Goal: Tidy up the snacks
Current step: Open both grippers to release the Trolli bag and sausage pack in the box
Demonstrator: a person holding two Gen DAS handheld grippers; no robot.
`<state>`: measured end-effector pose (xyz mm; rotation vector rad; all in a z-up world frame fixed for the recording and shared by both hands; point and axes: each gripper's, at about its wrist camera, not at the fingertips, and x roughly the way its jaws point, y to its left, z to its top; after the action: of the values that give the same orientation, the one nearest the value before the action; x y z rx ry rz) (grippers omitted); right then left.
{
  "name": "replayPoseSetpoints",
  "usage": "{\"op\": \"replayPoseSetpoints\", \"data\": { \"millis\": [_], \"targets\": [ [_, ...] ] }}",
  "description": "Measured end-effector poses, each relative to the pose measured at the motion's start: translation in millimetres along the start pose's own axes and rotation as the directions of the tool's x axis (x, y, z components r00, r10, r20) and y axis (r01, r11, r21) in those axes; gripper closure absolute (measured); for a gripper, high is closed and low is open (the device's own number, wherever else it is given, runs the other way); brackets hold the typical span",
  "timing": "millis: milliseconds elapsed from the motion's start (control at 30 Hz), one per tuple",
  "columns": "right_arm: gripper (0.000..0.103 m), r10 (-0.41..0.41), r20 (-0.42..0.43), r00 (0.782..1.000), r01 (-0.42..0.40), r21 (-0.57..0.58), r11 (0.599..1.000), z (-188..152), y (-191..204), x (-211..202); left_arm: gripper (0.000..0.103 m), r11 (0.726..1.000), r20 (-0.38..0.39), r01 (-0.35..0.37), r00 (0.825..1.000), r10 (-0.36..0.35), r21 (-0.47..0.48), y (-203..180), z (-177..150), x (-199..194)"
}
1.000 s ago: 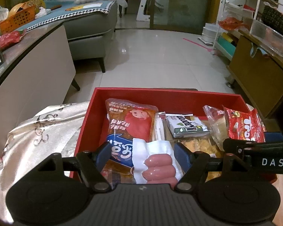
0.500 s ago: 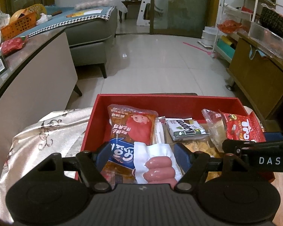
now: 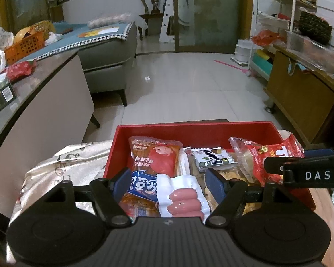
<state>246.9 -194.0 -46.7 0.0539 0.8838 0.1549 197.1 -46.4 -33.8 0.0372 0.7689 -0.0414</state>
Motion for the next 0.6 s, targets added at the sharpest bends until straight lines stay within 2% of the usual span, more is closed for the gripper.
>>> {"op": "replayPoseSetpoints", "data": {
  "millis": [600],
  "targets": [
    [0.015,0.018,0.021,1.000,-0.018,-0.009,1.000,-4,1,-19,0.036,0.999,0.047,0.002,0.999,-0.005,0.045,-8,-5,-23]
  ]
}}
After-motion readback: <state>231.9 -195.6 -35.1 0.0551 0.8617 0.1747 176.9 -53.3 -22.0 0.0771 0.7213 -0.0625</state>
